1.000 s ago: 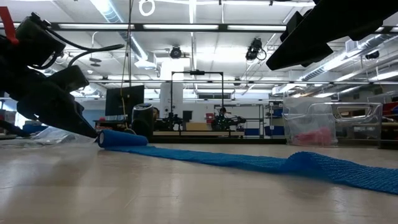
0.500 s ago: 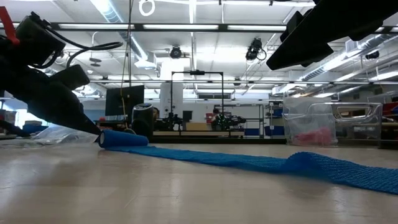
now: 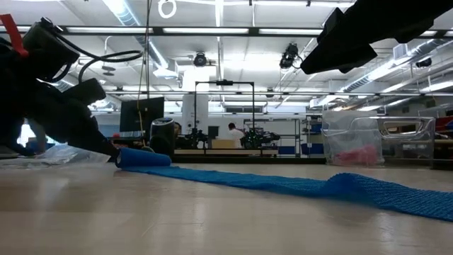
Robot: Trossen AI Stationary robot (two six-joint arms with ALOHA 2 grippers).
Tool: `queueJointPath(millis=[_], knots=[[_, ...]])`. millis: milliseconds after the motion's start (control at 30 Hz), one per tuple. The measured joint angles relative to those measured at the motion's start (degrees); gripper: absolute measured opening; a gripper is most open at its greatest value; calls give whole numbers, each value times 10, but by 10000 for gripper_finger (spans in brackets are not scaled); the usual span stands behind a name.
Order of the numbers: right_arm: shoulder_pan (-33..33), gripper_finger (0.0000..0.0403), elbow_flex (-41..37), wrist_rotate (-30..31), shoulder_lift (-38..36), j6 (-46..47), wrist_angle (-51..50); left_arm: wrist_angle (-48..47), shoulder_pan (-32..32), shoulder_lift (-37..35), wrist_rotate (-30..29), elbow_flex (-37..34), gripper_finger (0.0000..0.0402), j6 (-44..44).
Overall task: Roll bandage
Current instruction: Roll the blue bandage
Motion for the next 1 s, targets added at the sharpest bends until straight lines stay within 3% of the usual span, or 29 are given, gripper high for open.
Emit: queueJointPath(millis=[333,700,867,1000], knots=[[0,175,0,0,0,0,0,109,1,85,-3,0,116,0],[0,173,0,0,0,0,0,212,1,187,-60,0,115,-18],[0,169,0,0,0,0,0,274,1,227,-100,2,92,-14],[0,169,0,1,0,0,0,281,1,252,-134,17,51,5]])
